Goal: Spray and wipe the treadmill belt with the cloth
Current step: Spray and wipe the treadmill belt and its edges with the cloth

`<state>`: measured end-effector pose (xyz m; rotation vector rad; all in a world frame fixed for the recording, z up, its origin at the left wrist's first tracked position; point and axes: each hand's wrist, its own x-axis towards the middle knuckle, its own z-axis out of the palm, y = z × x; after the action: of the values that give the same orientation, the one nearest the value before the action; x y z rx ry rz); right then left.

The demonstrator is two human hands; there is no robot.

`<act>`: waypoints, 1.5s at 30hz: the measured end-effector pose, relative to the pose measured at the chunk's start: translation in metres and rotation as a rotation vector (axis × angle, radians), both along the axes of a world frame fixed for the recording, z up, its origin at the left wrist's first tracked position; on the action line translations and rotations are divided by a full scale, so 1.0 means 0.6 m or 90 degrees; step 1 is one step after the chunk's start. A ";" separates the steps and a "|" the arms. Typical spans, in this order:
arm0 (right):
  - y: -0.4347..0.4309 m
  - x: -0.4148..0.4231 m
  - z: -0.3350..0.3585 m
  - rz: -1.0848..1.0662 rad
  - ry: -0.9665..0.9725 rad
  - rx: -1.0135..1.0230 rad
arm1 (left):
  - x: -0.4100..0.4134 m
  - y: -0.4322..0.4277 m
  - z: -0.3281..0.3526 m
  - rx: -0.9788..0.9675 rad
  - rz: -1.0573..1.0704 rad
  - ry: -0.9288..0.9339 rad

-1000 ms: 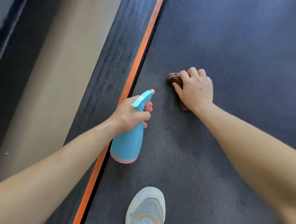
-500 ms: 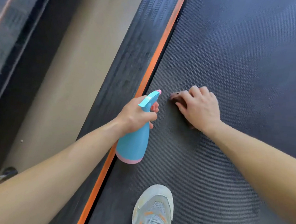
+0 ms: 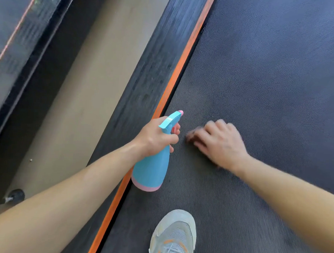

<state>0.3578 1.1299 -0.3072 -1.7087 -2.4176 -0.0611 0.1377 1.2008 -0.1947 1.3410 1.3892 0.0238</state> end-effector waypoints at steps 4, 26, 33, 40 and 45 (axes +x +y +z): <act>0.112 0.023 0.011 -0.262 0.004 -0.011 | 0.000 -0.009 0.001 -0.015 -0.007 0.009; -0.048 -0.037 0.012 -0.099 0.044 -0.051 | -0.026 -0.023 -0.001 -0.009 -0.036 0.096; 0.202 -0.019 0.026 -0.342 0.081 -0.071 | -0.034 -0.001 0.000 0.015 0.007 0.037; 0.027 -0.091 0.015 -0.047 0.041 -0.036 | -0.031 0.030 0.006 0.041 0.039 0.009; 0.089 -0.070 0.009 -0.052 0.014 -0.026 | -0.032 0.034 0.009 0.032 0.056 0.003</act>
<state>0.3160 1.1832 -0.3019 -1.8156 -2.3485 -0.0043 0.1183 1.2210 -0.1893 1.3209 1.4592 0.1147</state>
